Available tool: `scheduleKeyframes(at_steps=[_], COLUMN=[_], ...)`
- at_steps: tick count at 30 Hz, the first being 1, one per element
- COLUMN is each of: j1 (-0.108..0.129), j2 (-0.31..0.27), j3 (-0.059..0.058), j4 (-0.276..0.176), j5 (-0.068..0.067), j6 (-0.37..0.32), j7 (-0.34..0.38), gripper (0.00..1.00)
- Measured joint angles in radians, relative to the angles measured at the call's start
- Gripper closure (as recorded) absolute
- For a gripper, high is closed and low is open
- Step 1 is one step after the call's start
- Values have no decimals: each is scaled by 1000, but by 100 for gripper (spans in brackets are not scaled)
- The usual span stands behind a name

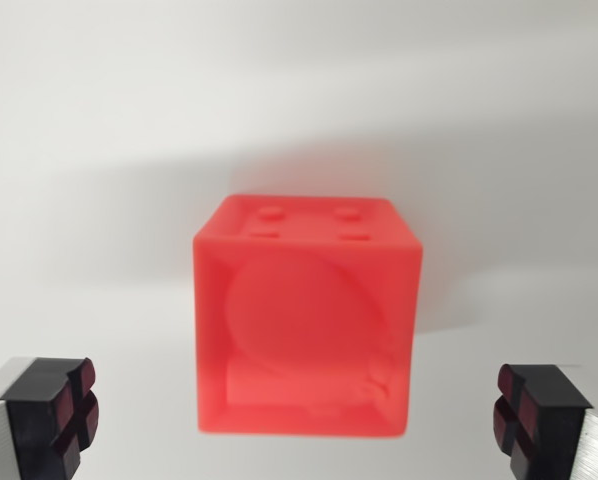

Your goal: Destack cube

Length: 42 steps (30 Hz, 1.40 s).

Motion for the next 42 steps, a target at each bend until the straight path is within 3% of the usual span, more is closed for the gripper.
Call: scheduleKeyframes(at_steps=[11,24,42], j1=[8,8,7], j2=[-116,-254,-396], j3=[-11,-15,-15], j4=[-11,-7,45], j5=[-22,-46,-62], j6=[-102,-243,-437], j7=[15,32,44], gripper=[0,0,0])
